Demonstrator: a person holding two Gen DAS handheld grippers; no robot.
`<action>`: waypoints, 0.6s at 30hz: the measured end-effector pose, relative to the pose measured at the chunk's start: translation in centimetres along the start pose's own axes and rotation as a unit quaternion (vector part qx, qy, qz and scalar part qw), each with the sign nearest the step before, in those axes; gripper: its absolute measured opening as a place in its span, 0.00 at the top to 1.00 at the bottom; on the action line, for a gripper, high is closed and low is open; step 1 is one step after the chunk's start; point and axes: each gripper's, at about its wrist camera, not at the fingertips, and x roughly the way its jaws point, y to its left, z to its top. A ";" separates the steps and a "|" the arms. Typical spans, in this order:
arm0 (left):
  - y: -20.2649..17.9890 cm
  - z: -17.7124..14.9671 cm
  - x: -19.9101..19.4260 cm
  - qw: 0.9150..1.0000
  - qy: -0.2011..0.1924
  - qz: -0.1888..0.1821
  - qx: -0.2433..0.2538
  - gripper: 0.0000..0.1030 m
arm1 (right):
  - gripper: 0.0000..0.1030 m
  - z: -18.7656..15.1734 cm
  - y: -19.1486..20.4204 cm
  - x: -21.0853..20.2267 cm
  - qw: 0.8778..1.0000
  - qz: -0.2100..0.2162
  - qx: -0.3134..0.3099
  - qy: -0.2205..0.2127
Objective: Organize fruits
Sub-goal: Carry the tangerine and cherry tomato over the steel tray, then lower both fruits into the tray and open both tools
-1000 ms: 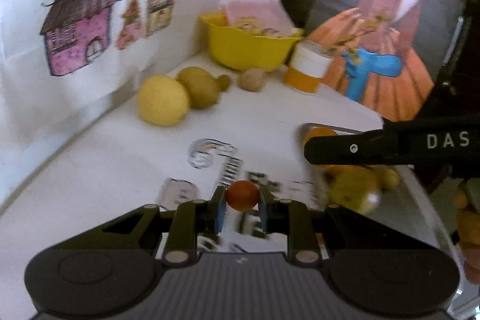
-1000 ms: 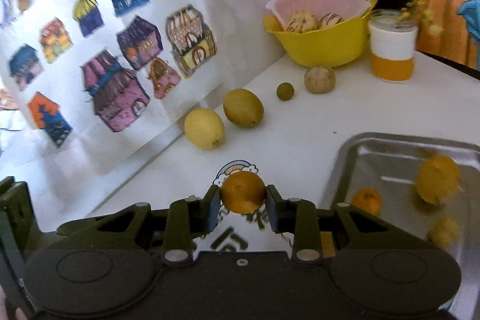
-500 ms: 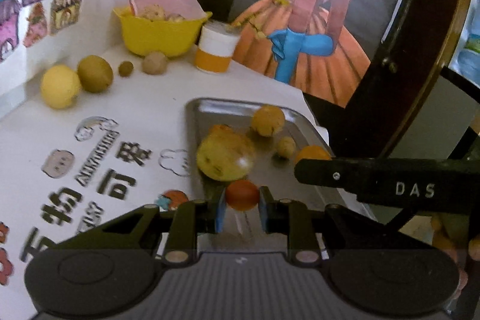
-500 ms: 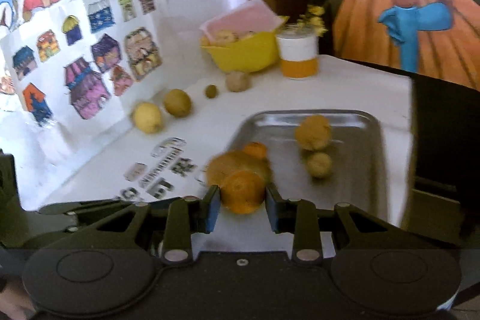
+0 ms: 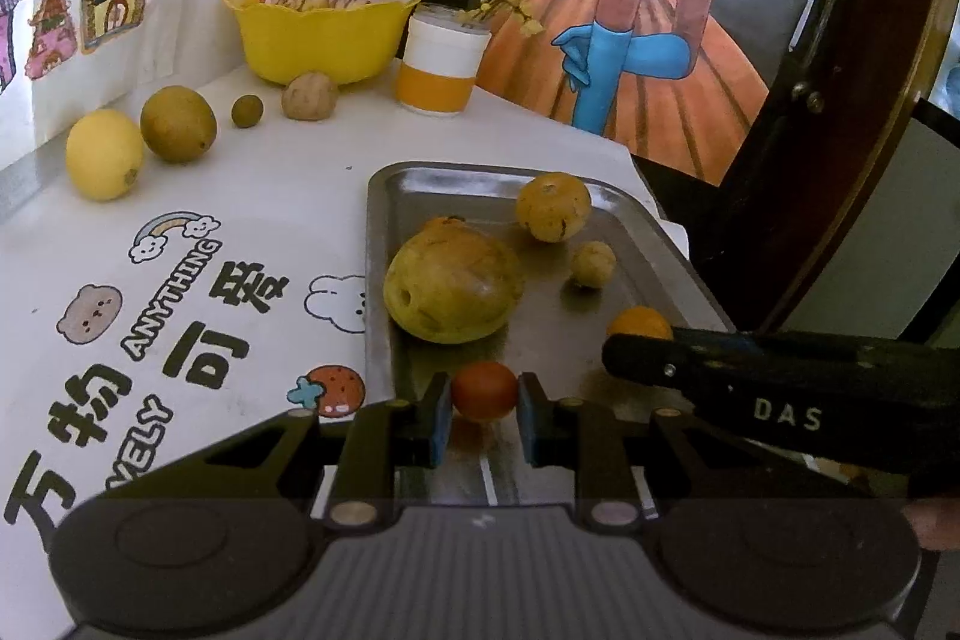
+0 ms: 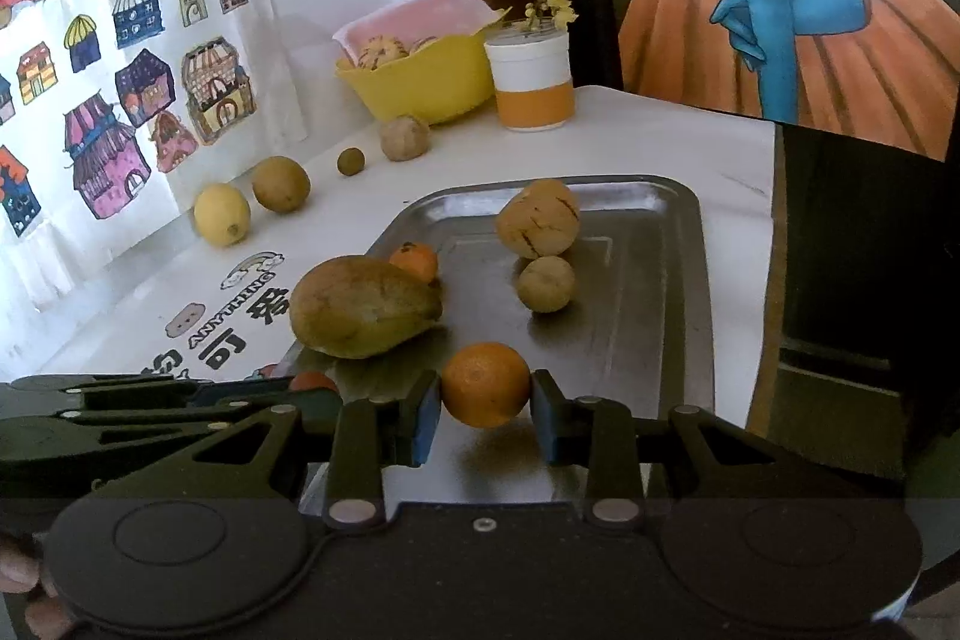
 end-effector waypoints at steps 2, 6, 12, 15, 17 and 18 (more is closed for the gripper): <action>0.0 0.0 0.2 1.000 0.000 0.002 0.001 0.76 | 0.67 0.2 -0.1 0.6 1.000 -0.001 -0.003 0.005; 0.1 0.0 0.5 1.000 0.004 0.006 0.001 0.76 | 0.67 0.3 0.0 1.1 1.000 -0.010 -0.020 0.011; 0.3 0.2 0.6 1.000 0.006 0.004 -0.001 0.74 | 0.65 0.4 0.0 1.3 1.000 -0.009 -0.019 0.011; 0.5 0.2 0.3 1.000 0.004 0.000 -0.009 0.65 | 0.59 0.4 0.0 0.9 1.000 -0.012 -0.016 0.003; 0.6 0.2 -0.2 1.000 -0.001 -0.003 -0.010 0.59 | 0.56 0.4 0.0 0.5 1.000 -0.015 -0.019 -0.001; 0.6 0.1 -0.5 1.000 -0.004 -0.006 -0.010 0.56 | 0.54 0.4 0.0 0.3 1.000 -0.017 -0.019 -0.004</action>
